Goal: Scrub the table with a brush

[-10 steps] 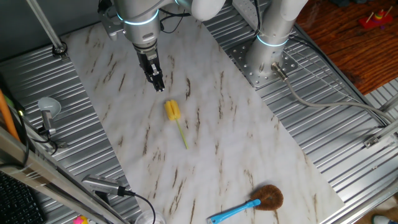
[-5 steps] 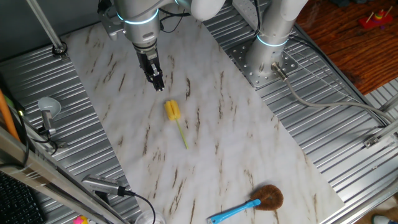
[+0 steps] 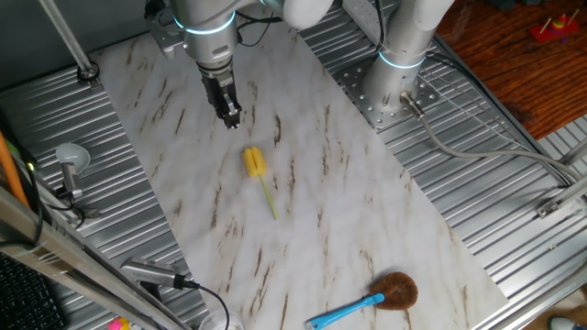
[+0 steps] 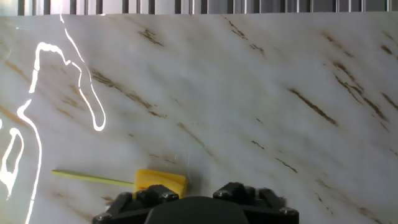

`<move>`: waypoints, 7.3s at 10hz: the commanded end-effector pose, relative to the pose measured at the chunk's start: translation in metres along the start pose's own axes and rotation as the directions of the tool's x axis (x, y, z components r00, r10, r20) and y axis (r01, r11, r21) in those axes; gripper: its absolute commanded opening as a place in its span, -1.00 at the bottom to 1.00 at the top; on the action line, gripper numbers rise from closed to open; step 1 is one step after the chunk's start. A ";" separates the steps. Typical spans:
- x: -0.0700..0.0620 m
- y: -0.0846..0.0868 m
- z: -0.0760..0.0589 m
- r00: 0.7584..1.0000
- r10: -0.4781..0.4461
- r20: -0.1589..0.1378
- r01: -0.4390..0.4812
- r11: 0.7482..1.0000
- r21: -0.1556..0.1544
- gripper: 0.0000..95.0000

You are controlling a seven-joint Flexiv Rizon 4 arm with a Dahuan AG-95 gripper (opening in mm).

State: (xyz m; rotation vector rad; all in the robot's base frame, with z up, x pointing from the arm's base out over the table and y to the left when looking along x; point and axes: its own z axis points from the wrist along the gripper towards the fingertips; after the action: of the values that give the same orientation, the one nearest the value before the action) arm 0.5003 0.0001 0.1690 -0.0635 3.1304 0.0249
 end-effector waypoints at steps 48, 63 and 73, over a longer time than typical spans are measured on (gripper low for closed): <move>-0.010 0.094 0.086 0.564 -0.825 -0.028 0.825 0.564 -0.024 -1.00; -0.005 0.092 0.087 0.340 -0.940 -0.014 0.940 0.340 -0.038 -0.60; 0.019 0.134 0.110 0.368 -0.930 -0.016 0.928 0.369 -0.050 -0.20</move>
State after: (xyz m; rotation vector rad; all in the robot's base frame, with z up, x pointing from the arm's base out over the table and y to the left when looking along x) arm 0.4764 0.1340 0.0618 -1.8129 2.5950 0.0368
